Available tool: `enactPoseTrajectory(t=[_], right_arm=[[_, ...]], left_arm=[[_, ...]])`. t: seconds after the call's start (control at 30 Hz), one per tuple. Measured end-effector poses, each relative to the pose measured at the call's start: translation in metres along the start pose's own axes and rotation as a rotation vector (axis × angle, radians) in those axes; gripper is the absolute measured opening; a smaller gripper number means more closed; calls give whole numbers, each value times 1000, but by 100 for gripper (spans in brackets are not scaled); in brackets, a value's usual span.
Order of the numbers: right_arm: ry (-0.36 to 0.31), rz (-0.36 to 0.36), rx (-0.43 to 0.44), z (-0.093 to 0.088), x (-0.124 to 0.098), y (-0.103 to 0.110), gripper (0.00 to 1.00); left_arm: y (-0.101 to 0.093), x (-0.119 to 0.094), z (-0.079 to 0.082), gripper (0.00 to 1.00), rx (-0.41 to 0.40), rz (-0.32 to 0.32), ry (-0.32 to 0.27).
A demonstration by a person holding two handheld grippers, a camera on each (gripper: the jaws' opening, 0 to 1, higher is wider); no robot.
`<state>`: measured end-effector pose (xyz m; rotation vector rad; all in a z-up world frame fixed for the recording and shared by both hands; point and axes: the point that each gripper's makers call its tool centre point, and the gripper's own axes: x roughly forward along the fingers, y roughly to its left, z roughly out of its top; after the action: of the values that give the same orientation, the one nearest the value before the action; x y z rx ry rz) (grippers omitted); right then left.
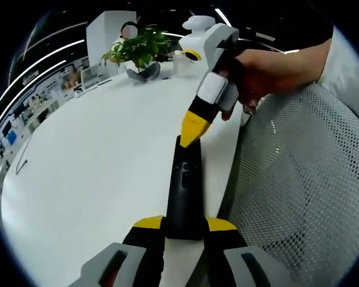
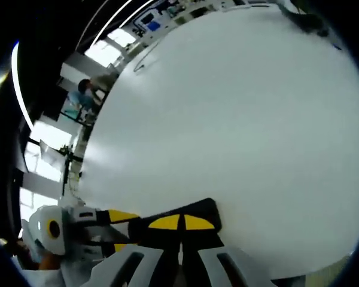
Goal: Press the specified remote control buttons in sequence, fully releasing each button before pressing the next.
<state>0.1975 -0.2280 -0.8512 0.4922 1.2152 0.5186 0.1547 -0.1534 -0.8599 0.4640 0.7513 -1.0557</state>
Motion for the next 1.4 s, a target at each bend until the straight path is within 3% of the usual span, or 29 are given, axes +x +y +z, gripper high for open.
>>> enactPoseTrajectory(t=[0.43, 0.8, 0.9, 1.03, 1.4], right_arm=[[-1, -6, -25, -1, -1, 2, 0], [11, -36, -98, -1, -1, 3, 0], [-24, -60, -134, 5, -1, 2, 0], [-33, -7, -128, 7, 0, 11, 0], [15, -4, -161, 0, 6, 12, 0]], left_arm=[[0, 0, 0, 24, 3, -1, 1], [-1, 0, 0, 24, 12, -3, -3], [-1, -1, 0, 24, 12, -3, -3], [-2, 0, 0, 24, 16, -6, -5], [-3, 1, 2, 24, 23, -10, -6]])
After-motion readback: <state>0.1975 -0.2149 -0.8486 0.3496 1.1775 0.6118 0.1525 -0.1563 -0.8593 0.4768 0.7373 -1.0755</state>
